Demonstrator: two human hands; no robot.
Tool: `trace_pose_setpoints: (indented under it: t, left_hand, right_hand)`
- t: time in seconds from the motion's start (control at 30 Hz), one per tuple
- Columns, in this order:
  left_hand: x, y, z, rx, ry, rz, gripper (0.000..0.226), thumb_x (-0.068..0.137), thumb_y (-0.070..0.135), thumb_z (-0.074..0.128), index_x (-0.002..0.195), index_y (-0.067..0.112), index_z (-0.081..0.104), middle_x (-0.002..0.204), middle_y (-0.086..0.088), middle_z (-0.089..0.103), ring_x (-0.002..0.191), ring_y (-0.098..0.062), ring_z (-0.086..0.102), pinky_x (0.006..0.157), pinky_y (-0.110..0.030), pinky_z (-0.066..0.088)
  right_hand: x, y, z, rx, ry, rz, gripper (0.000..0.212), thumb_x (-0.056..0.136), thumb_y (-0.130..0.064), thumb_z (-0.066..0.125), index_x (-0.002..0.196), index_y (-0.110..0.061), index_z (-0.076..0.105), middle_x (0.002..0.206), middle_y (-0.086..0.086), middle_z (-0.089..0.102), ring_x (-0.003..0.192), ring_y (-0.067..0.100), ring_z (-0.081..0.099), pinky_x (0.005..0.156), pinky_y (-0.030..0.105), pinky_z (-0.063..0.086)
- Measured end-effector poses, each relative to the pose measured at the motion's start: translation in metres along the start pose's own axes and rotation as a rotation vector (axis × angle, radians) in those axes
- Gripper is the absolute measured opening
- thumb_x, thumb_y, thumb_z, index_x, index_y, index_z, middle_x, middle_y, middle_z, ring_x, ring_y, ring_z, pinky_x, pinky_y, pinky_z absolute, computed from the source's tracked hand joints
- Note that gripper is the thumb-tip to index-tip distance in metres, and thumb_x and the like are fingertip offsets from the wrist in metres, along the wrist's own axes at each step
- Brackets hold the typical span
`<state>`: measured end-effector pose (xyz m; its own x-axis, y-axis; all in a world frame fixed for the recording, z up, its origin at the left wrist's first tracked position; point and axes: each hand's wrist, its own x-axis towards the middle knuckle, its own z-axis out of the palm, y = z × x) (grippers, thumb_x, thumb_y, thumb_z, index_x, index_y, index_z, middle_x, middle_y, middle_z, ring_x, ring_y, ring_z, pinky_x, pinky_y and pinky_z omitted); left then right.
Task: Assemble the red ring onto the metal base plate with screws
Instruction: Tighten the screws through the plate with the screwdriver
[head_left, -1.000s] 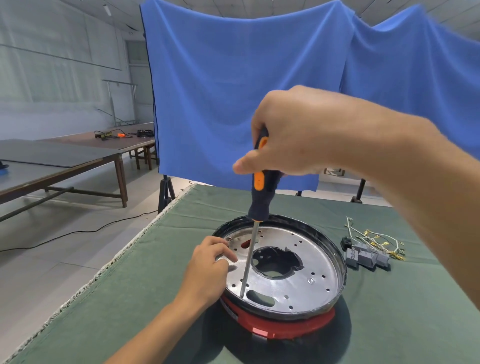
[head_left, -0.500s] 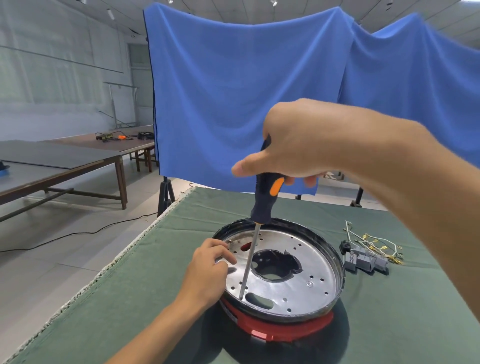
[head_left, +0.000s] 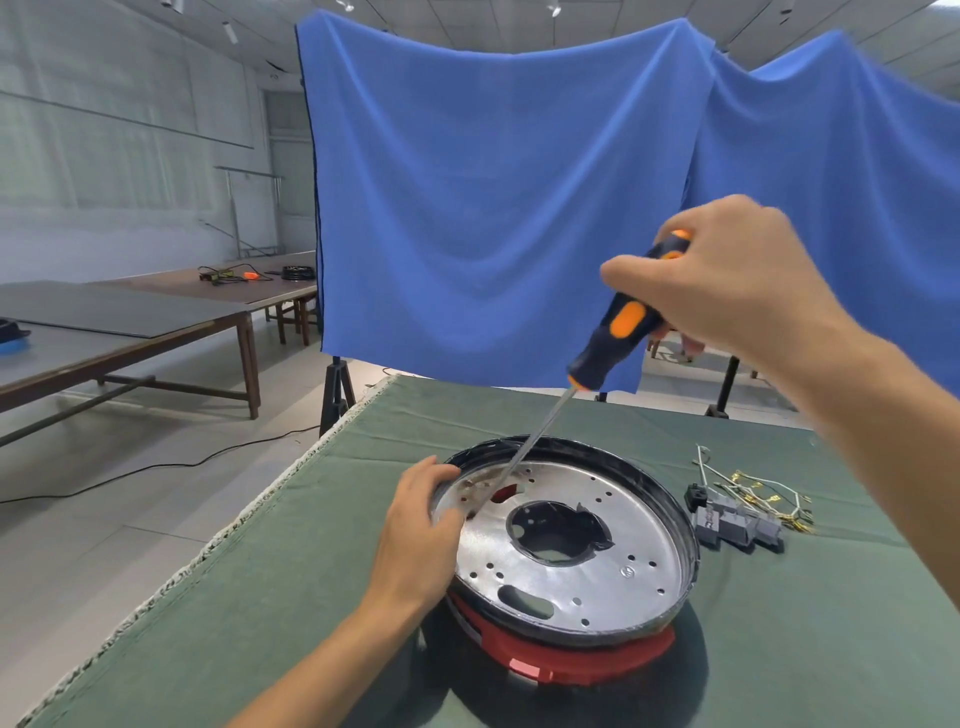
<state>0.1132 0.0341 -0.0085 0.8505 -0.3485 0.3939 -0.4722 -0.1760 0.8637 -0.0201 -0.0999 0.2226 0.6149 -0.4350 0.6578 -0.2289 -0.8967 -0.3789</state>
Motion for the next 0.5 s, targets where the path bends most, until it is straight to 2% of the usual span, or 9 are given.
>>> trace_pose_setpoints:
  t: [0.07, 0.13, 0.2, 0.27, 0.37, 0.43, 0.5]
  left_hand:
    - [0.003, 0.002, 0.0, -0.098, 0.061, -0.121, 0.022, 0.091, 0.017, 0.052, 0.109, 0.029, 0.052, 0.117, 0.01, 0.053, 0.108, -0.009, 0.051, 0.091, -0.025, 0.035]
    - [0.01, 0.003, -0.002, -0.099, 0.057, -0.304, 0.015, 0.092, 0.023, 0.052, 0.107, 0.021, 0.052, 0.105, 0.002, 0.057, 0.094, -0.016, 0.055, 0.086, -0.034, 0.043]
    - [0.013, 0.005, -0.006, -0.012, -0.078, -0.45, 0.007, 0.089, 0.019, 0.055, 0.093, 0.014, 0.053, 0.079, 0.0, 0.054, 0.074, -0.021, 0.053, 0.068, -0.034, 0.049]
    - [0.013, 0.009, -0.009, 0.026, -0.179, -0.554, 0.01, 0.086, 0.011, 0.052, 0.077, 0.011, 0.048, 0.065, -0.002, 0.042, 0.06, -0.02, 0.044, 0.051, -0.028, 0.045]
    - [0.012, 0.016, -0.008, 0.044, -0.179, -0.58, 0.012, 0.087, 0.008, 0.047, 0.075, 0.009, 0.046, 0.07, -0.006, 0.043, 0.064, -0.02, 0.045, 0.057, -0.03, 0.049]
    - [0.011, 0.023, -0.007, 0.007, -0.156, -0.58, 0.012, 0.089, 0.009, 0.044, 0.077, 0.01, 0.046, 0.072, -0.006, 0.044, 0.064, -0.02, 0.045, 0.064, -0.033, 0.049]
    - [0.008, 0.031, -0.007, -0.082, -0.16, -0.589, 0.012, 0.09, 0.009, 0.042, 0.079, 0.011, 0.046, 0.071, -0.006, 0.044, 0.06, -0.02, 0.043, 0.062, -0.032, 0.049]
  right_hand:
    - [-0.003, 0.018, 0.004, 0.144, 0.097, 0.061, 0.027, 0.072, -0.032, 0.066, 0.068, -0.005, 0.06, 0.044, 0.001, 0.061, 0.033, 0.009, 0.057, 0.035, 0.02, 0.041]
    - [-0.013, 0.039, 0.018, 0.363, 0.109, 0.181, 0.024, 0.075, -0.029, 0.072, 0.076, -0.008, 0.061, 0.053, 0.001, 0.066, 0.04, 0.012, 0.063, 0.037, 0.022, 0.049]
    - [-0.027, 0.062, 0.035, 0.58, 0.048, 0.351, 0.021, 0.076, -0.018, 0.077, 0.081, -0.008, 0.06, 0.075, 0.01, 0.071, 0.051, 0.019, 0.068, 0.049, 0.027, 0.058]
    - [-0.044, 0.081, 0.052, 0.756, -0.042, 0.529, 0.022, 0.075, -0.004, 0.077, 0.083, -0.005, 0.057, 0.091, 0.02, 0.067, 0.061, 0.026, 0.07, 0.054, 0.029, 0.06]
    - [-0.071, 0.101, 0.076, 0.811, -0.094, 0.674, 0.024, 0.075, 0.004, 0.074, 0.084, -0.004, 0.054, 0.09, 0.022, 0.063, 0.068, 0.03, 0.069, 0.051, 0.027, 0.058]
    - [-0.086, 0.108, 0.087, 0.799, -0.094, 0.671, 0.023, 0.075, 0.007, 0.071, 0.081, -0.005, 0.053, 0.085, 0.019, 0.062, 0.07, 0.026, 0.067, 0.052, 0.027, 0.058]
    - [-0.099, 0.113, 0.096, 0.732, -0.107, 0.612, 0.025, 0.074, 0.008, 0.069, 0.077, -0.009, 0.052, 0.08, 0.017, 0.062, 0.067, 0.023, 0.063, 0.057, 0.032, 0.059]
